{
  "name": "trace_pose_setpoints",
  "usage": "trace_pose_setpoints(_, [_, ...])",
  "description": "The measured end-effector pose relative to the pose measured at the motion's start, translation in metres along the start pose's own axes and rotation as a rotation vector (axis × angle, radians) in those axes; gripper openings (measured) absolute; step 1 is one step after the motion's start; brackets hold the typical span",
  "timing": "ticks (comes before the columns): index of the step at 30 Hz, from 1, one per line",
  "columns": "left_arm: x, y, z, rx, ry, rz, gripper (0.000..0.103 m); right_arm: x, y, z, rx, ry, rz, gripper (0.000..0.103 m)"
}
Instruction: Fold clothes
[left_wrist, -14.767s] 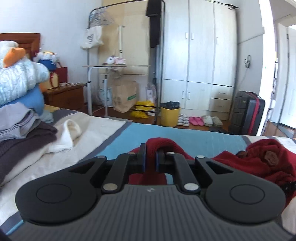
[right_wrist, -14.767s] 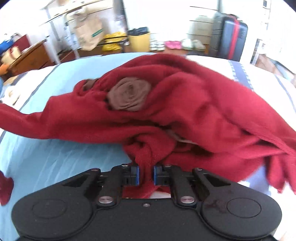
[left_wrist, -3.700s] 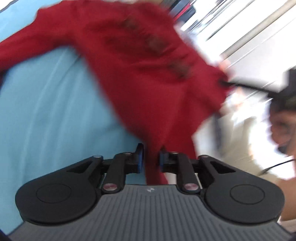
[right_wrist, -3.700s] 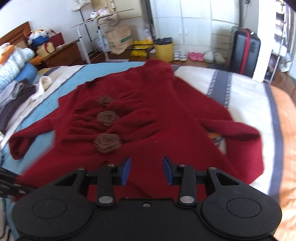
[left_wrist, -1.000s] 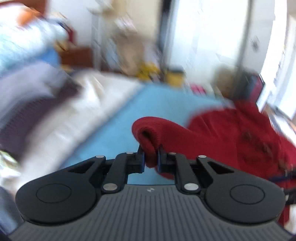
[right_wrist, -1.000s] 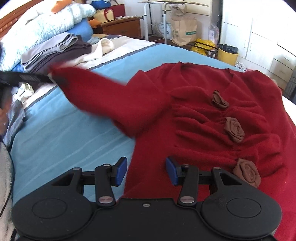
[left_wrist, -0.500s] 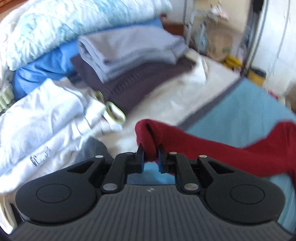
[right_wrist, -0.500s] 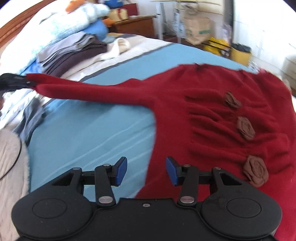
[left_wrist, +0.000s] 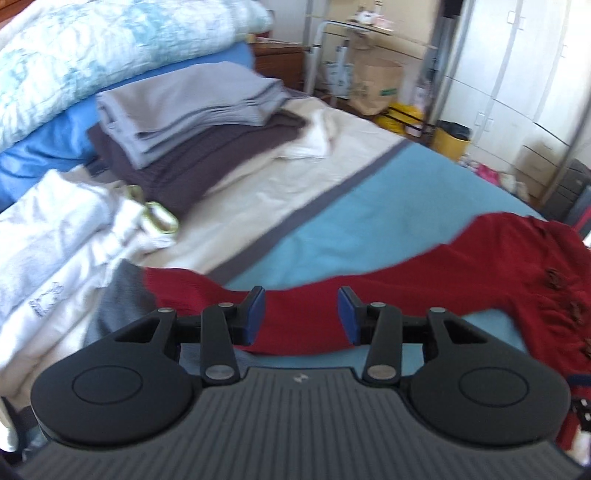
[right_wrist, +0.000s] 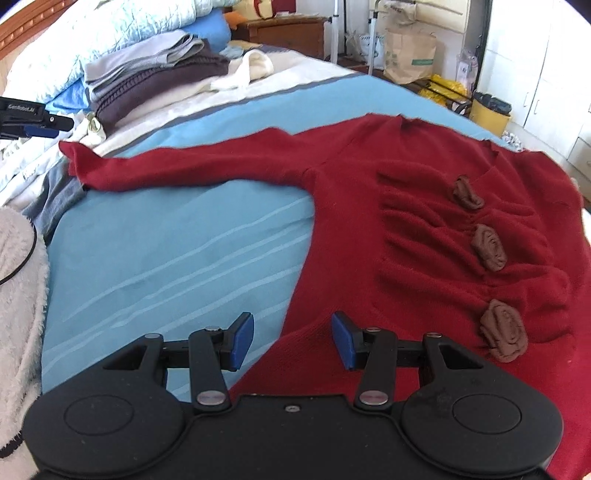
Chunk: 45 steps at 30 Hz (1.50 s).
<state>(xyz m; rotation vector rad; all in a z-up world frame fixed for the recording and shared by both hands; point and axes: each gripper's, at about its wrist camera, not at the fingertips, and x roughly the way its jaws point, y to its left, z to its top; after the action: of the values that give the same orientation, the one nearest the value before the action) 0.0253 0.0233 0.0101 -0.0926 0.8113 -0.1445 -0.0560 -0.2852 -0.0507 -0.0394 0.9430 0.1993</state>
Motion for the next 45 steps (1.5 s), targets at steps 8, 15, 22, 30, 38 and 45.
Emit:
trace_pose_setpoints(8, [-0.018, -0.095, 0.006, 0.19, 0.022, -0.192, 0.05, -0.05, -0.044, 0.019, 0.132, -0.099, -0.158, 0.053])
trace_pose_setpoints(15, [-0.017, -0.188, 0.017, 0.343, 0.086, -0.328, 0.055, -0.136, -0.124, 0.025, 0.366, -0.047, -0.32, 0.055])
trace_pose_setpoints(22, [-0.004, -0.273, 0.009, 0.48, 0.088, -0.36, 0.057, -0.201, -0.174, -0.003, 0.466, 0.149, -0.463, 0.063])
trace_pose_setpoints(30, [0.037, -0.316, -0.01, 0.492, 0.127, -0.444, 0.064, -0.192, -0.255, -0.043, 0.849, 0.139, -0.282, 0.068])
trace_pose_setpoints(38, [0.096, -0.351, -0.019, 0.501, 0.129, -0.496, 0.064, -0.09, -0.327, -0.097, 1.447, -0.085, -0.051, 0.067])
trace_pose_setpoints(45, [0.125, -0.391, -0.019, 0.522, 0.098, -0.561, 0.064, -0.04, -0.343, -0.127, 1.61, -0.129, -0.028, 0.068])
